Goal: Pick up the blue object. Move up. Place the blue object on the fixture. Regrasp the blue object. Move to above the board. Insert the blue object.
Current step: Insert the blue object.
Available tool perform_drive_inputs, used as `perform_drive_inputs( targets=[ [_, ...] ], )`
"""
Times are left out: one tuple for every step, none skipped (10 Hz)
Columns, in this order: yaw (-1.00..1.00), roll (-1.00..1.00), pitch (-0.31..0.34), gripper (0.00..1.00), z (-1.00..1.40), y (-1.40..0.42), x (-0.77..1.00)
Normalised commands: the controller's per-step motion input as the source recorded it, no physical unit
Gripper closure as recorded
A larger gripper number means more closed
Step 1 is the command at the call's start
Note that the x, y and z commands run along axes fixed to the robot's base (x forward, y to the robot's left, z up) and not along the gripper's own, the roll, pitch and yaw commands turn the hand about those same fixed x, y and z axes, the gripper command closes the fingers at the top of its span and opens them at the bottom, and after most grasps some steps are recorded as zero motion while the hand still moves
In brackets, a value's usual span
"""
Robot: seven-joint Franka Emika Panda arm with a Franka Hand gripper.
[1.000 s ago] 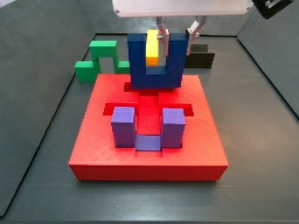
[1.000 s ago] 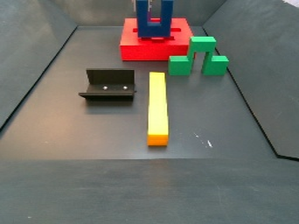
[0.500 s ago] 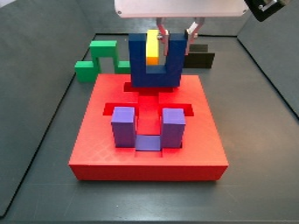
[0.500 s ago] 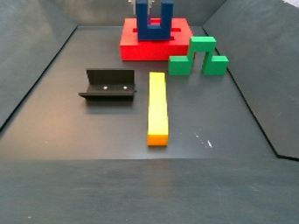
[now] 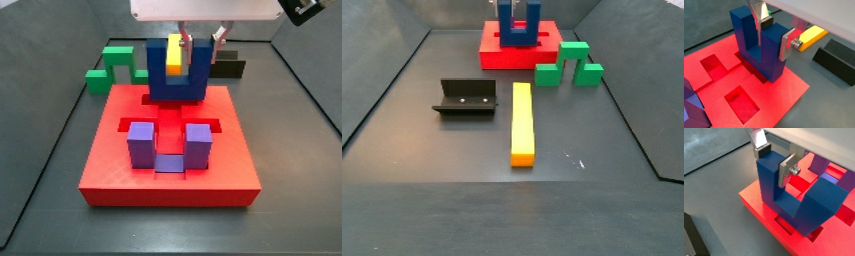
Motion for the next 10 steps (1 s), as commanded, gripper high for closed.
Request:
perform_drive_inputs(
  targets=[
    [0.0, -0.13, -0.059, 1.0, 0.0, -0.13, -0.08],
    [0.0, -0.07, -0.063, 1.0, 0.0, -0.13, -0.11],
    [0.0, -0.04, -0.051, 1.0, 0.0, -0.07, -0.08],
    [-0.02, -0.06, -0.069, 1.0, -0.05, 0.0, -0.14],
    [-0.1, -0.07, -0.083, 1.0, -0.11, 0.0, -0.19],
    [-0.18, -0.05, -0.076, 1.0, -0.12, 0.0, -0.19],
    [-0.17, -0.05, -0.067, 1.0, -0.12, 0.0, -0.18],
    [-0.09, -0.06, -0.056, 1.0, -0.08, 0.0, -0.09],
    [-0.08, -0.06, -0.061, 1.0, -0.08, 0.0, -0.06],
    [-0.06, -0.06, -0.061, 1.0, -0.1, 0.0, -0.03]
  ],
)
